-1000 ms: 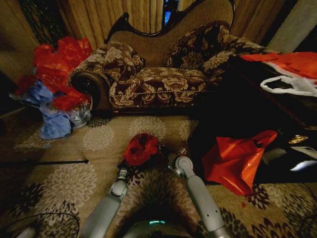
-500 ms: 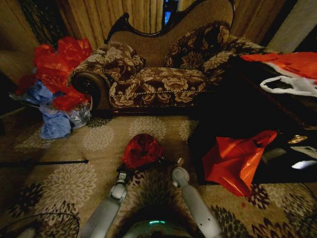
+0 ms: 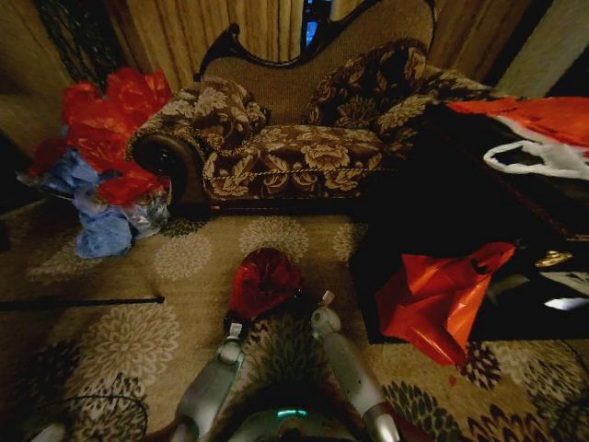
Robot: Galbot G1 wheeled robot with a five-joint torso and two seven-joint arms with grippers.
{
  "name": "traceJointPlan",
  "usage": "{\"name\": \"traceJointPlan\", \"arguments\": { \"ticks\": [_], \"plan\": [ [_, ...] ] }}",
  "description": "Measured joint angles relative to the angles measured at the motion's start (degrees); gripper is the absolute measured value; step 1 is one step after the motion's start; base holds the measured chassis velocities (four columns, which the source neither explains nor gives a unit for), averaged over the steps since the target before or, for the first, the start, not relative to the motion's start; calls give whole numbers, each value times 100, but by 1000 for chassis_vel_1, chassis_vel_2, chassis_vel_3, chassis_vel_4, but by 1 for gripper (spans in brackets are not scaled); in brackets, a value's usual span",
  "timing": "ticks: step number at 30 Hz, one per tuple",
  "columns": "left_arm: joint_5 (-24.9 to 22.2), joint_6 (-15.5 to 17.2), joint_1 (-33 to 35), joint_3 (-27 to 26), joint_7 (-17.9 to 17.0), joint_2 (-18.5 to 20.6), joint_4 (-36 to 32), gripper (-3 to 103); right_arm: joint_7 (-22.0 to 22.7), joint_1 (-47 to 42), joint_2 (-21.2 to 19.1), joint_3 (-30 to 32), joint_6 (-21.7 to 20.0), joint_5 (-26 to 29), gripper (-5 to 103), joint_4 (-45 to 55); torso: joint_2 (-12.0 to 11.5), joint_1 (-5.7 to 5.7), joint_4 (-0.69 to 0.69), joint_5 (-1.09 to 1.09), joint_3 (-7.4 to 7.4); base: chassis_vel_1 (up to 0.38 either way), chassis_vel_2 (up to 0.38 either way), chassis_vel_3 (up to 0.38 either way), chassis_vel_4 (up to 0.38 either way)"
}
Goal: Place a garbage bag over the trash bin.
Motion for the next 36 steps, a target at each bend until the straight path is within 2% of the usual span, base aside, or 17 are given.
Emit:
{"name": "traceJointPlan", "arguments": {
  "ticks": [3, 6, 8, 9, 11, 13, 17, 19, 21, 22, 23, 24, 27, 30, 32, 35, 36],
  "plan": [
    [-2, 5, 51, -4, 0, 9, -122, 0, 2, -14, -14, -1, -12, -6, 0, 40, 0, 0, -1, 0, 0, 0, 0, 0, 0],
    [-82, 66, 567, -33, -34, 196, -1151, 12, -36, -244, -186, -69, -245, -94, -1, 545, 0, 0, -1, 1, 0, 0, 0, 0, 0],
    [-95, 63, 666, -42, -36, 227, -1304, 12, -84, -296, -224, -89, -274, -148, -1, 623, 0, 0, 0, 1, -1, 0, 0, 0, 0],
    [-163, 86, 967, -103, -45, 309, -1739, 23, -212, -421, -328, -153, -289, -403, 4, 768, 1, -1, 0, 0, -1, 0, 0, 0, 0],
    [-248, 164, 1358, -231, -52, 375, -2212, 28, -375, -554, -420, -220, -207, -802, 15, 847, 1, -1, -1, 0, -1, 0, 0, 0, 0],
    [-260, 173, 1447, -270, -52, 386, -2306, 34, -414, -590, -440, -231, -179, -900, 15, 861, 1, -1, 0, 0, -1, 0, 0, 0, 0],
    [-280, 159, 1986, -604, -8, 444, -2775, 50, -546, -777, -528, -264, -20, -1371, 36, 921, 1, -1, 0, 0, -1, 0, 0, 0, 0],
    [-290, 153, 2082, -686, 3, 449, -2848, 55, -567, -817, -545, -265, 18, -1488, 36, 942, 1, -1, 0, 0, -1, 0, 0, 0, 0],
    [-372, 153, 2300, -883, 21, 469, -3050, 66, -627, -920, -600, -265, 106, -1812, 53, 1013, 1, -1, 0, -1, -1, 0, 0, 0, 0],
    [-372, 153, 2300, -883, 21, 469, -3050, 66, -627, -920, -600, -265, 106, -1812, 53, 1013, 1, -1, 0, -1, -1, 0, 0, 0, 0],
    [-461, 232, 2393, -956, 21, 487, -3202, 66, -661, -971, -622, -259, 177, -2048, 53, 1047, 1, -1, 0, -1, -1, 0, 0, 0, 0],
    [-639, 371, 2503, -1030, 20, 521, -3466, 77, -738, -1060, -658, -243, 356, -2514, 59, 1085, 1, -1, 1, 0, -1, 0, 0, 0, 0],
    [-996, 600, 2645, -1090, -1, 609, -3909, 82, -858, -1222, -724, -182, 657, -3247, 71, 1173, 1, -1, 0, 0, -1, 0, 0, 0, 0],
    [-1703, 1309, 2867, -1052, -25, 947, -5128, 97, -1020, -1664, -900, -58, 1111, -4045, 86, 1542, 2, -1, 0, 1, -1, 0, 0, 0, 0],
    [-1779, 1401, 2878, -1028, -22, 1010, -5293, 97, -1051, -1750, -925, -29, 1176, -4123, 86, 1619, 2, -1, -1, 1, -1, 0, 0, 0, 0],
    [-2161, 2091, 2798, -849, -106, 1466, -6193, 100, -1131, -2208, -1042, 128, 1276, -4233, 99, 2245, 2, -1, -2, -1, -1, 0, 0, 0, 0],
    [-2161, 2091, 2798, -849, -106, 1466, -6193, 100, -1131, -2208, -1042, 128, 1276, -4233, 99, 2245, 2, -1, -2, -1, -1, 0, 0, 0, 0]
  ]
}}
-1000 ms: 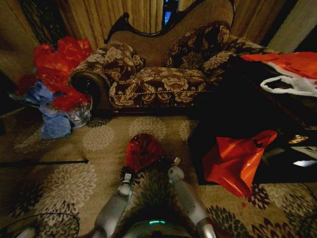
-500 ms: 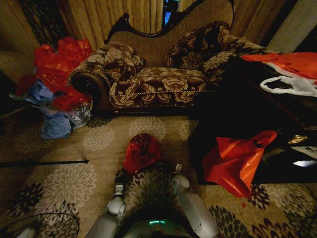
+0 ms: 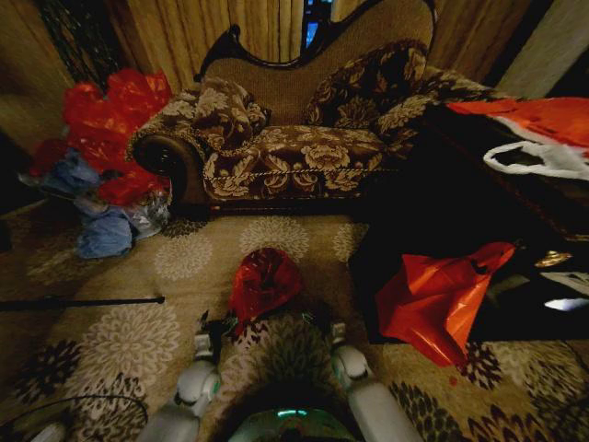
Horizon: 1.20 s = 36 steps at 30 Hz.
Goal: Place a garbage bag over the trash bin.
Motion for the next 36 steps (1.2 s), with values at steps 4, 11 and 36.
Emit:
{"name": "traceJointPlan", "arguments": {
  "ticks": [4, 11, 36],
  "plan": [
    [-335, 646, -216, 153, -174, 464, -560, 100, -88, -324, -51, 287, 235, -401, 100, 362, 0, 0, 1, 0, 0, 0, 0, 0, 0],
    [-1497, 1469, -1166, 483, -596, 767, -793, 100, -33, -656, -218, 435, 279, -186, 100, 762, 0, 1, 2, 1, 1, 0, 0, 0, 0],
    [-4464, 1933, -4604, 2289, -3179, -358, 2092, 17, 398, -493, -678, 585, -477, 1798, 100, 1427, -2, 2, 3, 2, 1, 0, 0, 0, 0]
  ]
}}
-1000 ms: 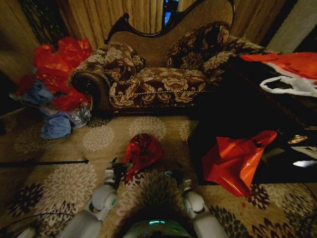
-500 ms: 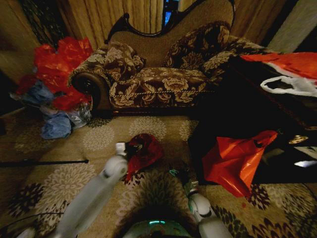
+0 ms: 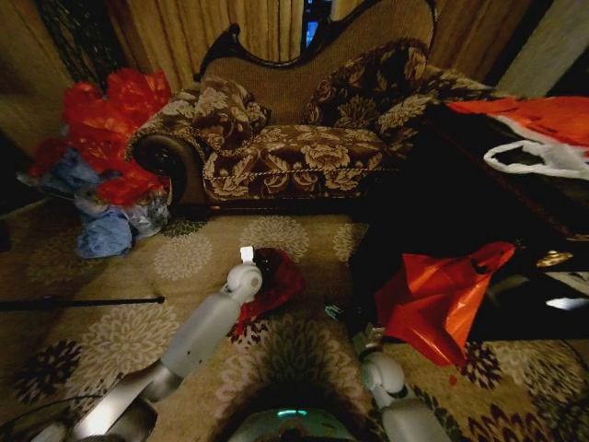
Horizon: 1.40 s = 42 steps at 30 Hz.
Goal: Place a garbage bag over the trash bin.
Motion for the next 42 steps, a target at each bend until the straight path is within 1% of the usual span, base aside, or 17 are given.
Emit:
{"name": "traceJointPlan", "arguments": {
  "ticks": [1, 3, 4, 5, 6, 7, 10, 13, 18, 19, 23, 26, 30, 33, 35, 37, 42],
  "plan": [
    [0, 0, 0, 0, 0, 0, 0, 17, 0, 0, 0, 0, 0, 0, 100, 0, 0, 0, 0, 0, 0, 0, 0, 0, 0],
    [-373, -5, -36, 106, -583, -9, -108, 7, 11, -38, -52, 61, -33, 145, 100, 38, 0, -1, -1, -1, 0, 0, 0, 0, 0],
    [-465, -27, -41, 148, -780, -4, -150, 3, 9, -58, -64, 95, -33, 163, 100, 43, 0, -1, -2, 0, -1, 0, 0, 0, 0],
    [-465, -27, -41, 148, -780, -4, -150, 3, 9, -58, -64, 95, -33, 163, 100, 43, 0, -1, -2, 0, -1, 0, 0, 0, 0],
    [-545, -65, -43, 184, -983, 1, -163, 1, 9, -83, -83, 139, -32, 184, 100, 44, 0, -1, -2, 0, -1, 0, 0, 0, 0],
    [-545, -65, -43, 184, -983, 1, -163, 1, 9, -83, -83, 139, -32, 184, 100, 44, 0, -1, -2, 0, -1, 0, 0, 0, 0],
    [-737, -157, -117, 219, -1356, -87, -36, 0, -2, -130, -138, 203, 5, 217, 100, 45, 0, -1, 1, -1, -1, 0, 0, 0, 0],
    [-769, -211, -215, 242, -1421, -237, 221, 0, -4, -141, -164, 210, 21, 236, 100, 43, 0, -1, -2, 0, -1, 0, 0, 0, 0],
    [-726, -273, -439, 270, -1331, -484, 954, 0, -7, -122, -194, 170, 27, 263, 100, 25, 0, -1, -1, -1, 0, 0, 0, 0, 0],
    [-593, -330, -556, 282, -1230, -614, 1325, 0, -9, -87, -208, 139, 24, 280, 100, 4, 0, -1, -1, -1, 0, 0, 0, 0, 0],
    [-416, -393, -641, 272, -1107, -734, 1610, 0, -9, -42, -240, 119, 9, 310, 100, -18, 0, -1, -2, 0, 0, 0, 0, 0, 0],
    [-192, -458, -820, 244, -809, -910, 2206, 0, -15, 3, -320, 102, -7, 364, 100, -54, 0, 0, 0, -1, 0, 0, 0, 0, 0],
    [-159, -484, -905, 224, -759, -1009, 2449, 0, -16, 14, -340, 98, -12, 380, 100, -66, 0, -1, 0, -1, 0, 0, 0, 0, 0],
    [6, -612, -1091, 189, -592, -1297, 3142, 0, -18, 28, -392, 98, -27, 415, 100, -77, 0, -1, -2, -1, 0, 0, 0, 0, 0],
    [45, -630, -1120, 189, -538, -1336, 3247, 0, -19, 28, -399, 98, -28, 419, 100, -78, 0, -1, -1, -1, 0, 0, 0, 0, 0],
    [160, -680, -1231, 199, -359, -1468, 3542, 0, -24, 29, -411, 99, -29, 422, 100, -87, 0, -1, 0, -1, 0, 0, 0, 0, 0],
    [302, -747, -1424, 220, -84, -1701, 3950, 0, -32, 33, -414, 80, -28, 422, 100, -115, 0, -1, -2, 0, 0, 0, 0, 0, 0]
  ]
}}
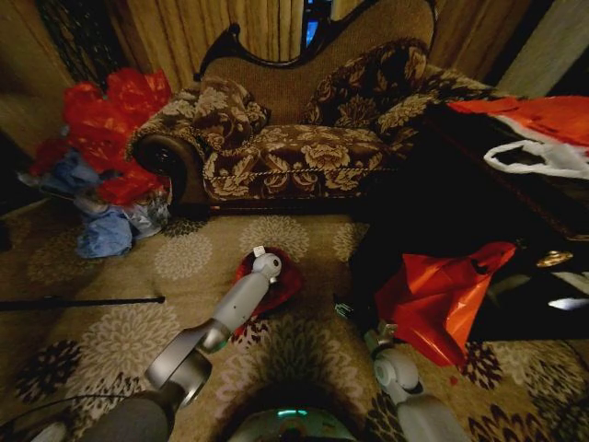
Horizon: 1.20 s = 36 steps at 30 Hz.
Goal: Place a garbage bag over the trash bin.
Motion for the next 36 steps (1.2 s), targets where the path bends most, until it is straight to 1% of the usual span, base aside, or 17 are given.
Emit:
{"name": "traceJointPlan", "arguments": {
  "ticks": [2, 4, 5, 7, 8, 9, 13, 19, 21, 29, 34, 36],
  "plan": [
    [154, -75, -161, 6, 219, -192, 313, 0, -21, 7, 0, -33, 0, -5, 100, -17, 0, 0, 2, 0, 0, 0, 0, 0, 0],
    [212, -102, -212, 5, 276, -265, 426, 0, -24, 8, 0, -42, 0, -10, 100, -20, 0, 0, 2, 0, 0, 0, 0, 0, 0],
    [324, -164, -322, -5, 388, -417, 692, 0, -25, 7, 5, -51, 0, -22, 100, -21, 0, 0, 0, 0, 0, 0, 0, 0, 0],
    [373, -190, -360, -8, 439, -470, 798, 0, -25, 4, 8, -53, 0, -28, 100, -18, 0, 0, -1, 0, 0, 0, 0, 0, 0],
    [484, -238, -425, -16, 566, -556, 1001, 0, -25, -9, 7, -58, -1, -34, 100, 9, 0, 0, -1, 0, 0, 0, 0, 0, 0],
    [484, -238, -425, -16, 566, -556, 1001, 0, -25, -9, 7, -58, -1, -34, 100, 9, 0, 0, -1, 0, 0, 0, 0, 0, 0],
    [652, -294, -460, -78, 817, -664, 1298, 0, -24, -40, -29, -67, -6, -46, 100, 90, 0, 0, 2, -1, 0, 0, 0, 0, 0],
    [687, -306, -415, -176, 905, -749, 1540, 0, -21, -54, -73, -67, -13, -48, 100, 153, 0, 0, 0, -1, 0, 0, 0, 0, 0],
    [782, -352, -367, -248, 978, -765, 1684, 0, -17, -60, -86, -69, -16, -47, 100, 188, 0, 0, 1, -1, 0, 0, 0, 0, 0],
    [884, -420, -243, -369, 1195, -762, 1846, 0, 4, -132, -109, -107, -48, -47, 100, 335, 2, 0, 1, -1, 0, 0, 0, 0, 0],
    [886, -410, -154, -456, 1160, -758, 1798, 0, 29, -132, -128, -130, -71, -45, 100, 403, 1, 0, 1, -1, 0, 0, 0, 0, 0],
    [886, -386, -62, -476, 1092, -735, 1582, 0, 44, -124, -143, -145, -93, -36, 100, 457, 2, 0, 0, -1, 0, 0, 0, 0, 0]
  ]
}}
